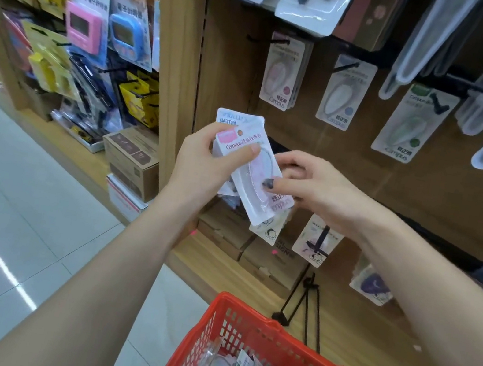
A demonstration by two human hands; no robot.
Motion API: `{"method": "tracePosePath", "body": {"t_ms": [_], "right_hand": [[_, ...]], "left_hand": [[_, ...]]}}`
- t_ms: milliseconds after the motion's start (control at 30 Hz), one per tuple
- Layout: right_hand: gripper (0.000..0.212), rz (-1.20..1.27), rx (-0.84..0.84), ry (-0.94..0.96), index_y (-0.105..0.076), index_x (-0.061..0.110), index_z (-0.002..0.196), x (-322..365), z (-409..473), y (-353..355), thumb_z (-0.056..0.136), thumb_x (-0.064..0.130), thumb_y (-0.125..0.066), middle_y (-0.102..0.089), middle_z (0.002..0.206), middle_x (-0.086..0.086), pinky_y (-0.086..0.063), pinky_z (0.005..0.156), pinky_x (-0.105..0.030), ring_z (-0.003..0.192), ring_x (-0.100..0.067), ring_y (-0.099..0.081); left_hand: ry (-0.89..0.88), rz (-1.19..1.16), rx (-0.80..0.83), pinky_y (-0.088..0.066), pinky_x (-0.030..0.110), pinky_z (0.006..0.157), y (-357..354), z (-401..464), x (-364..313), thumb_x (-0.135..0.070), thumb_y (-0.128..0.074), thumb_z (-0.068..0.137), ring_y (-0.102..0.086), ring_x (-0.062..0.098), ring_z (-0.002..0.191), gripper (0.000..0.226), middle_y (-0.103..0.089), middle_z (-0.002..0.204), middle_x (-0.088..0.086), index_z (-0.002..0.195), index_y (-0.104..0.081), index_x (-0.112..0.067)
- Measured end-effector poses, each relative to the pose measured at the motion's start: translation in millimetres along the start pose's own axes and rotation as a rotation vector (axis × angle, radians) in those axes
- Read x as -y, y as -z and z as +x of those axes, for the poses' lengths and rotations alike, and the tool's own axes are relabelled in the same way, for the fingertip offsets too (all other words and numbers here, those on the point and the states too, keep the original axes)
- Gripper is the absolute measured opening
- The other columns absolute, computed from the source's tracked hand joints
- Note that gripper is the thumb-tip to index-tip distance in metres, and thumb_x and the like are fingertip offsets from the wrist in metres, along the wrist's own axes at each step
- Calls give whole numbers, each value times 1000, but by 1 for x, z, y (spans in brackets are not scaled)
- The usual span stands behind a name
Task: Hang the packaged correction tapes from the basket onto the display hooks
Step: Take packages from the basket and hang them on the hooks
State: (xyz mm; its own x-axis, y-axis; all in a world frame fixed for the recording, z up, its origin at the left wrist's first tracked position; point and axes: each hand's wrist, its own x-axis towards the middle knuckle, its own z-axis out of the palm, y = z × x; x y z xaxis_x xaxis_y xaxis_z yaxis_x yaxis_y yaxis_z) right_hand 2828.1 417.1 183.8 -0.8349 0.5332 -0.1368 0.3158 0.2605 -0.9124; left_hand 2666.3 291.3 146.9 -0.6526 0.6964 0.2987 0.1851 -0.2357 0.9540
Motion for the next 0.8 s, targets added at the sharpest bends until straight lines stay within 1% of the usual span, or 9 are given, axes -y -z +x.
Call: {"method": "tracePosePath", "body": {"t_ms": [67, 133, 233, 300, 367, 467, 600, 700, 800], "right_hand": [[34, -19, 9, 16, -67, 15, 121, 4, 13, -4, 90, 17, -81, -78, 107, -9, -58, 92, -46, 105, -30, -75], [35, 28, -4, 17, -63, 7, 120, 8, 26, -10, 90, 10, -79, -77, 110, -16, -53, 89, -48, 109, -38, -72], [25, 144, -119, 40, -58, 7, 109, 19, 48, -23, 90, 3, -74, -73, 119, -20, -52, 84, -44, 114, -40, -70], [25, 300, -210, 62, -56, 10, 106, 29, 61, -30, 90, -1, -71, -69, 126, -20, -58, 82, -43, 113, -38, -71], [31, 445, -243, 94, -56, 9, 118, 39, 71, -37, 92, -3, -69, -70, 127, -15, -63, 87, -43, 107, -31, -75], [36, 519, -260, 155, -57, 13, 123, 50, 81, -47, 93, -4, -69, -73, 121, -10, -62, 93, -47, 107, -28, -75], [30, 548, -315, 191, -57, 17, 114, 60, 91, -59, 93, -1, -70, -73, 109, -1, -61, 92, -48, 103, -25, -75], [28, 574, -356, 187, -57, 18, 111, 65, 97, -65, 94, 0, -70, -73, 111, -2, -59, 98, -52, 107, -26, -73], [26, 567, -407, 210, -57, 18, 109, 67, 100, -70, 94, 2, -71, -73, 113, -3, -58, 99, -53, 108, -26, -73]], "left_hand": [[-1, 14, -43, -59, 22, 67, 6, 2, 4, -32, -80, 92, -75, 8, 95, 25, -76, 105, -8, 111, -71, -21], [20, 36, -107, -61, 27, 77, 12, 6, 7, -41, -76, 94, -72, 10, 104, 28, -73, 117, -5, 114, -70, -23], [15, 108, -270, -49, 19, 85, 26, 14, 10, -52, -66, 97, -61, 6, 111, 24, -66, 125, -12, 113, -69, -35], [13, 65, -374, -45, 21, 81, 36, 18, 10, -48, -66, 96, -59, 3, 92, 18, -67, 121, -18, 111, -69, -39], [14, 62, -435, -45, 24, 76, 43, 20, 13, -38, -68, 92, -52, 7, 75, 19, -67, 121, -14, 111, -71, -39], [2, 115, -413, -48, 25, 73, 46, 22, 18, -26, -68, 90, -52, 13, 82, 24, -64, 121, -5, 110, -70, -40], [3, 140, -379, -45, 10, 52, 42, 22, 20, -19, -66, 95, -64, 14, 93, 25, -58, 125, -4, 110, -67, -38], [-7, 140, -383, -44, 7, 50, 38, 19, 19, -15, -64, 97, -62, 14, 92, 23, -55, 127, -6, 113, -67, -32], [-23, 146, -397, -44, 4, 54, 37, 19, 17, -10, -63, 97, -60, 3, 88, 23, -55, 128, -4, 113, -66, -25]]}}
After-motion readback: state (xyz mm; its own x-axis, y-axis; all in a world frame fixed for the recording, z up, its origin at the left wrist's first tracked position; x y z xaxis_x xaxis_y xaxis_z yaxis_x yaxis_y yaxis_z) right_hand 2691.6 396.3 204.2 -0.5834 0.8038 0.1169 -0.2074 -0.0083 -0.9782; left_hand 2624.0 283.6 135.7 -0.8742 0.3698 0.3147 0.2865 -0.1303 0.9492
